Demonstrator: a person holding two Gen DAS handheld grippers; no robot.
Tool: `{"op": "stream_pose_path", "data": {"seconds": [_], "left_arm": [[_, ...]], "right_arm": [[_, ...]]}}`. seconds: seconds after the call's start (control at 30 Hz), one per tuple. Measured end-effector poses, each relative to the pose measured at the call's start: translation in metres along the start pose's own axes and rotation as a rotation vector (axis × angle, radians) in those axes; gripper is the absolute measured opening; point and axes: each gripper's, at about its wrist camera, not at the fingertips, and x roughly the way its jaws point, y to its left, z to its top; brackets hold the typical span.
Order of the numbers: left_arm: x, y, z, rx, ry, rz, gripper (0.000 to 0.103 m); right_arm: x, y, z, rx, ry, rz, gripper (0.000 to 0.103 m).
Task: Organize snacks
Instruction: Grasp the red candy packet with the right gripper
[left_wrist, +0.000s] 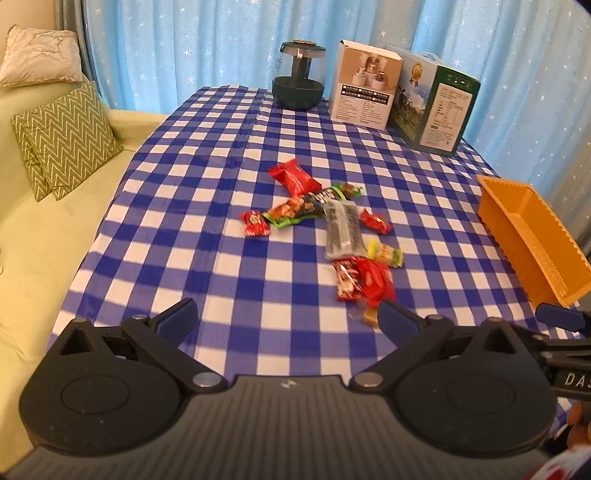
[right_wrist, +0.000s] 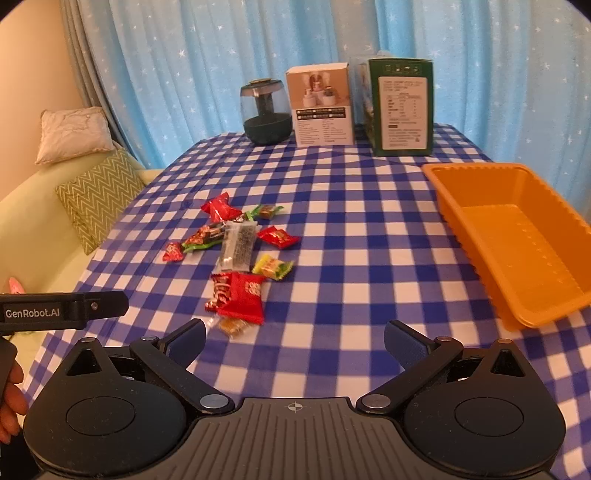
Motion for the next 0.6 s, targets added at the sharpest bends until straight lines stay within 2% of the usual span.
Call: {"op": "stream_pose_path", "data": {"seconds": [0.07,0.13,0.17,0.37,0.5,0.6], "left_arm": [[0.009,0.003,0.004,0.008,0.001,0.007,0.103],[0.018,0.006,0.007,0.025,0.006,0.020,0.103],[0.023,0.008,0.008,0.032,0.006,0.023,0.103],[0.041,0.020,0.010,0.031,-0.011,0.022,0.102],[0.049,0.028,0.011,0.006,-0.002,0.019,0.098],[0.054,0.031,0.010,-0.005,0.002,0.012,0.096]], "right_arm": [[0.013,0.003,0.004,-0.004,-0.003,0.005,0.102],[0.025,0.007,0.006,-0.006,0.002,0.014,0.095],[0.032,0.009,0.007,-0.006,0.009,0.021,0.087],[0.070,0.018,0.011,-0.008,0.035,0.059,0.073],[0.093,0.024,0.015,-0.020,0.048,0.070,0.058],[0.109,0.027,0.018,-0.025,0.060,0.071,0.051]]}}
